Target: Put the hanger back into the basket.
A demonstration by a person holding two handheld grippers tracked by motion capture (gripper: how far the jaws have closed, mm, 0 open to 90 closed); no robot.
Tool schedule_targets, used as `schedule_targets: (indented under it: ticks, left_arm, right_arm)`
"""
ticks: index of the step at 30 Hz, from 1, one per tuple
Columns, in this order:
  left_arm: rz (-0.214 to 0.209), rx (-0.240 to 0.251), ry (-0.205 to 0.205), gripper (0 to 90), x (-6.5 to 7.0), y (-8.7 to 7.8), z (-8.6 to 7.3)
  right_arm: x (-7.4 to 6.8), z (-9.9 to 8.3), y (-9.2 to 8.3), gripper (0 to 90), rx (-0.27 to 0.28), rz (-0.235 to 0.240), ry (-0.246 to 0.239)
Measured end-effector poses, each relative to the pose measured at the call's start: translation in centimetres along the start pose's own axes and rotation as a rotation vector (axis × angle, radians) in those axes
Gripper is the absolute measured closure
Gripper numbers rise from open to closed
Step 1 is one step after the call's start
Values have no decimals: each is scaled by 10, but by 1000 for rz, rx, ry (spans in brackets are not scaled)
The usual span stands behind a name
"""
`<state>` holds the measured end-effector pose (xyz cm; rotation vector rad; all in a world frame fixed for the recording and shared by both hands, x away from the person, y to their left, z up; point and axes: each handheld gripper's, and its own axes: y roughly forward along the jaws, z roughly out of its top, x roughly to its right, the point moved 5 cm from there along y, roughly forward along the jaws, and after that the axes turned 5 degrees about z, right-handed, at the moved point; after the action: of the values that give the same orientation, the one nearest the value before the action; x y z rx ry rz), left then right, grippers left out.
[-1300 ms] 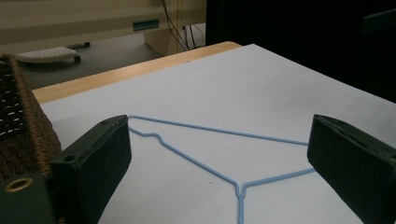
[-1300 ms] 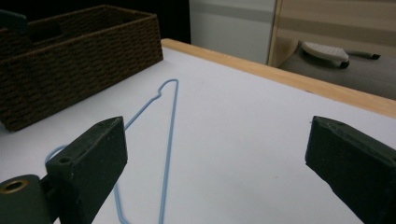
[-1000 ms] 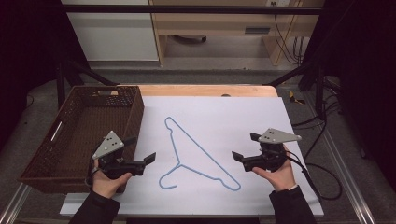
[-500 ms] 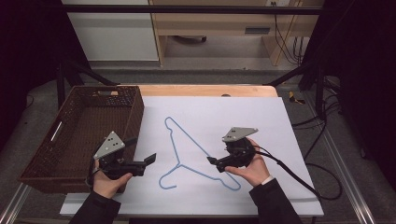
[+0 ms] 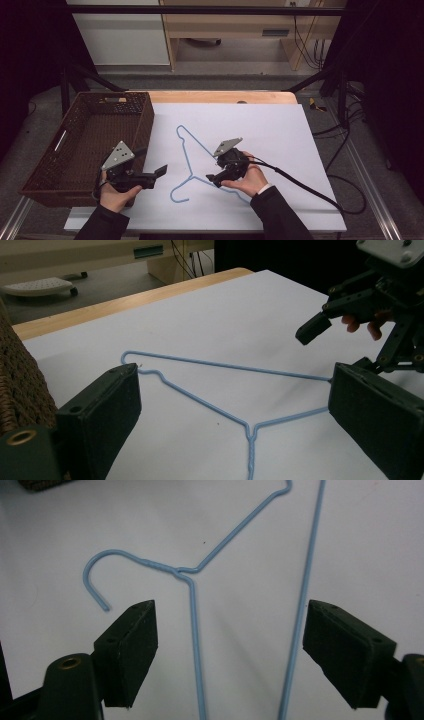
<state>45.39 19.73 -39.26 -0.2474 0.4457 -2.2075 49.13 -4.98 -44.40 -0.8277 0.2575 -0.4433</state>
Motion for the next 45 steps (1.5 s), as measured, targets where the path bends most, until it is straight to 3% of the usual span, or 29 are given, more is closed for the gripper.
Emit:
schedule_targets:
  ticks: [4,13,19,24,45]
  left_arm:
    - [-2,-4,-2,64,0,1,-1]
    - [-1,-6,4,64,0,2,-1]
    - [0,-9,11,64,1,2,-1]
    - [-3,-12,14,64,3,3,-1]
    - [-10,-28,28,63,8,7,-3]
  right_arm:
    - [-3,-2,14,267,-43,23,-2]
    - [-4,-1,28,342,-103,38,-17]
    - [-8,-2,42,416,-148,72,-25]
    - [-9,-9,53,491,-202,66,-41]
    - [-12,-18,58,748,-280,73,-50]
